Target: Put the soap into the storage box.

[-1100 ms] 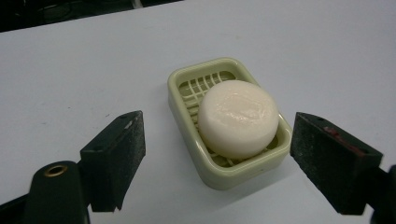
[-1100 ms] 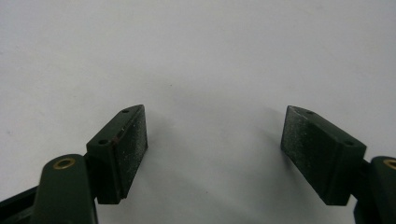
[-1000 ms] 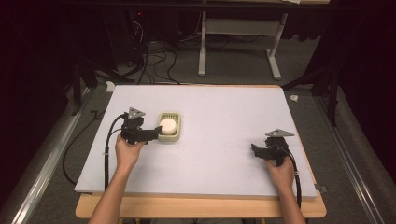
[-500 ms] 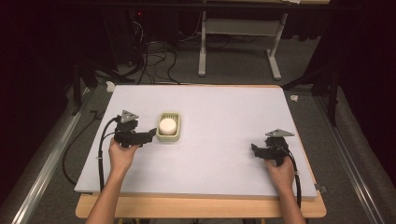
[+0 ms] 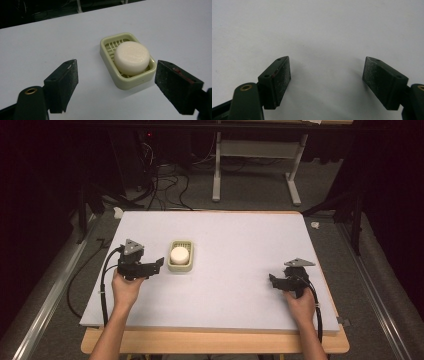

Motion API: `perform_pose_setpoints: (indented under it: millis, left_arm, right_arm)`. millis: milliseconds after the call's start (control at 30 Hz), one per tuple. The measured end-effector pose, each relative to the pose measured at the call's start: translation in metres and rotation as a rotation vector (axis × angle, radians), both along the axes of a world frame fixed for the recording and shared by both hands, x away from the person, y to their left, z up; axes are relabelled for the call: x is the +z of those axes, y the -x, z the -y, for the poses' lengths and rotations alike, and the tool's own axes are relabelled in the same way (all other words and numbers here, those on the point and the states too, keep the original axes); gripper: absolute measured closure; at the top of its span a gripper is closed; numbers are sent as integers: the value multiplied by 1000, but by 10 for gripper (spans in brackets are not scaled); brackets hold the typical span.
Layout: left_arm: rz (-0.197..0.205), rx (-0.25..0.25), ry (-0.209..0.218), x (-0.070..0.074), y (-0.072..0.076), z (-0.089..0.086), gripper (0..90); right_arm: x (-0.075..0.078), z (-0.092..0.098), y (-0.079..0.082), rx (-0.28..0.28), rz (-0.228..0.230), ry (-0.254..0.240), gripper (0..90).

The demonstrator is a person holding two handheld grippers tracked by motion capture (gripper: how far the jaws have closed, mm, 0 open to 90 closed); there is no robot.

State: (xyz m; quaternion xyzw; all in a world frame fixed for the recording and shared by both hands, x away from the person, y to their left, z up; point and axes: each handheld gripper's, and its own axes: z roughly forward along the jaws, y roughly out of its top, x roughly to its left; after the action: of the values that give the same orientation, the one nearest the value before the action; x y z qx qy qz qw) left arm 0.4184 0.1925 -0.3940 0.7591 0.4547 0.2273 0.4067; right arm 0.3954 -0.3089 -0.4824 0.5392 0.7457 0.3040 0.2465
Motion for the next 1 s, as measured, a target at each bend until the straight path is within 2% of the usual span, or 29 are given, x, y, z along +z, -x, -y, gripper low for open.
perform_pose_setpoints:
  millis: [133, 567, 1000]
  left_arm:
    - [-3, 10, 11, -1, 3, -5, 200]
    - [-9, 46, 10, -9, 15, -23, 203]
    - [-16, 63, 29, -14, 21, -33, 202]
  right_arm:
    - [0, 0, 0, -1, -1, -2, 230]
    - [0, 0, 0, -2, -2, -3, 229]
    - [0, 0, 0, -2, -1, -1, 227]
